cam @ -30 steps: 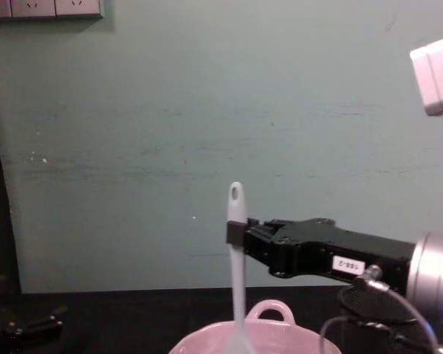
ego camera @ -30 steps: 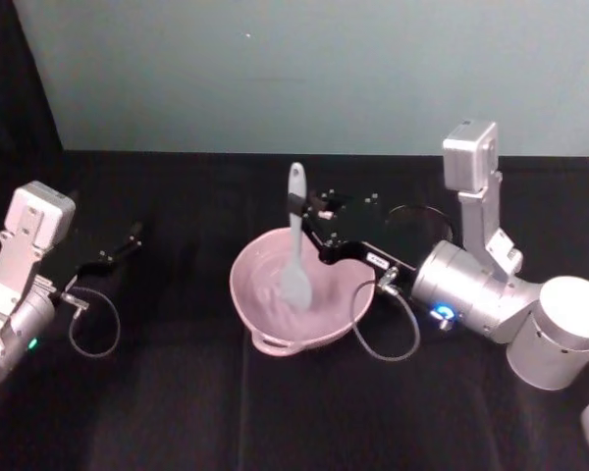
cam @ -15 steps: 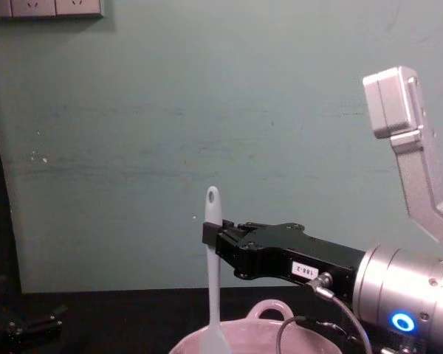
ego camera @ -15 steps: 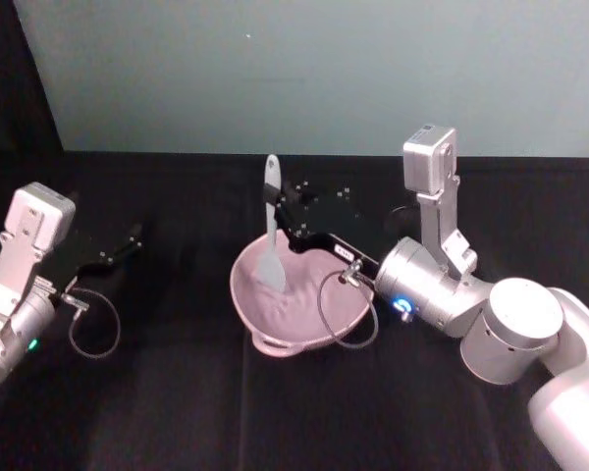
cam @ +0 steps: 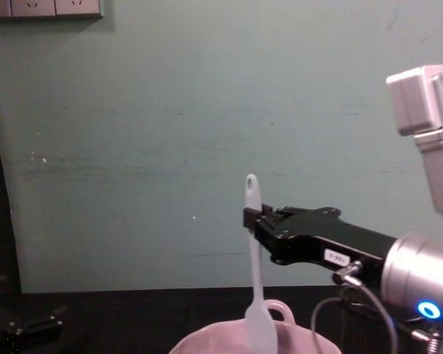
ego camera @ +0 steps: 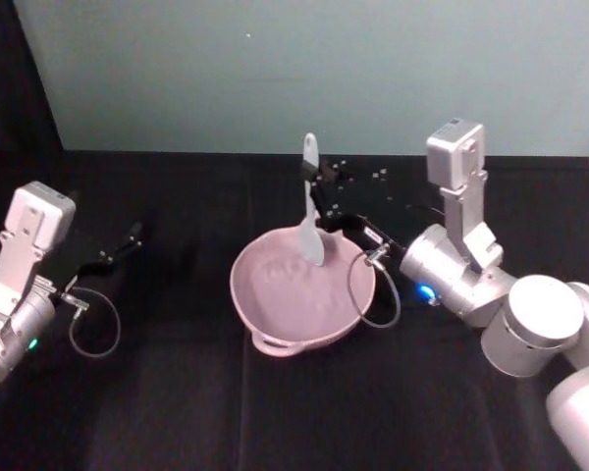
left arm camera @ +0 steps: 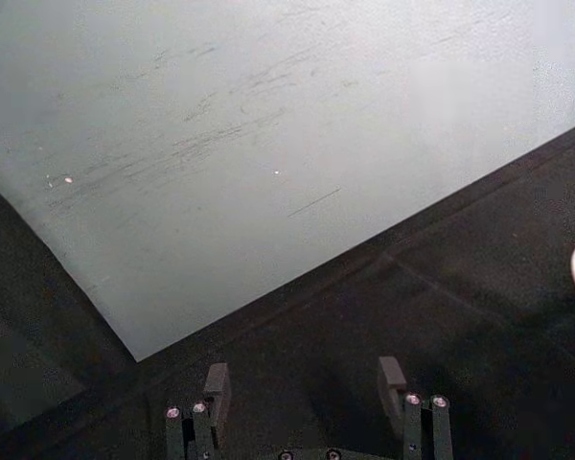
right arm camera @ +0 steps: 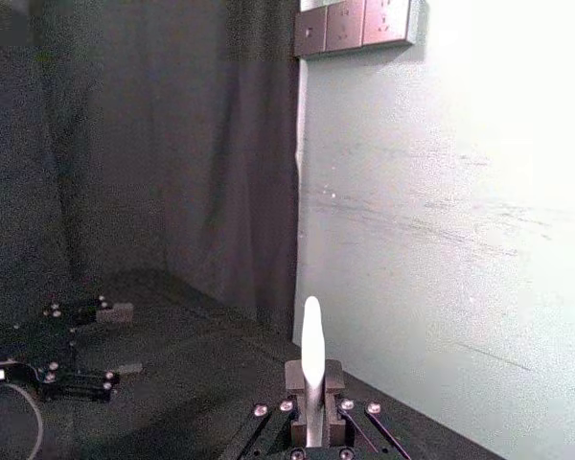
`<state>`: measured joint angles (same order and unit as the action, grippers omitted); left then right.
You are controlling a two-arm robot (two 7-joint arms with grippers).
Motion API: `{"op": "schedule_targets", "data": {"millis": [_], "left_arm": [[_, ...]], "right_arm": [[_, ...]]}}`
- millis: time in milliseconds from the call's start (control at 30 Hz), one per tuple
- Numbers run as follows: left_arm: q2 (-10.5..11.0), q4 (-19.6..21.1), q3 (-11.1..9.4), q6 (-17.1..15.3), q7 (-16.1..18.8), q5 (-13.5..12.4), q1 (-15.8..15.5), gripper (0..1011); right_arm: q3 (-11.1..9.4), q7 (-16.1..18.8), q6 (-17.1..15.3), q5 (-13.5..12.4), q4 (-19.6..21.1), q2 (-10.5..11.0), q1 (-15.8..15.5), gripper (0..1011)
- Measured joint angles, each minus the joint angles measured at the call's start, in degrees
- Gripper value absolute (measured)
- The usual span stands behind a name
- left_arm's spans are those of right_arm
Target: Use the one hand to pick up the spoon and stir the clear water in the bowl.
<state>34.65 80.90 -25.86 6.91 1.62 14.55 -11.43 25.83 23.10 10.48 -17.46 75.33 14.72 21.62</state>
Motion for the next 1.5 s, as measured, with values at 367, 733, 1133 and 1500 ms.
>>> {"op": "schedule_targets", "data": {"millis": [367,733,1133,1500], "left_arm": [[0.00,0.00,0.00,0.00,0.00,0.00,0.00,1011],[0.00,0.00,0.00,0.00,0.00,0.00,0.00,1011],[0.00,0.00,0.00,0.00,0.00,0.00,0.00,1011],[0.00,0.00,0.00,0.00,0.00,0.00,0.00,1011]], "right_arm": [[-2.83,2.76,-4.63,-1.93,7.80,4.29,-4.62,110],[-2.34,5.00,-6.55,-5.41,12.84,5.76,-8.08,110],[0.55,4.40,-4.10,-4.96,7.06,1.43,-5.14,110],[-1.59,-0.89,1.37,-0.55,0.12,-2.33,-2.06,110]]}}
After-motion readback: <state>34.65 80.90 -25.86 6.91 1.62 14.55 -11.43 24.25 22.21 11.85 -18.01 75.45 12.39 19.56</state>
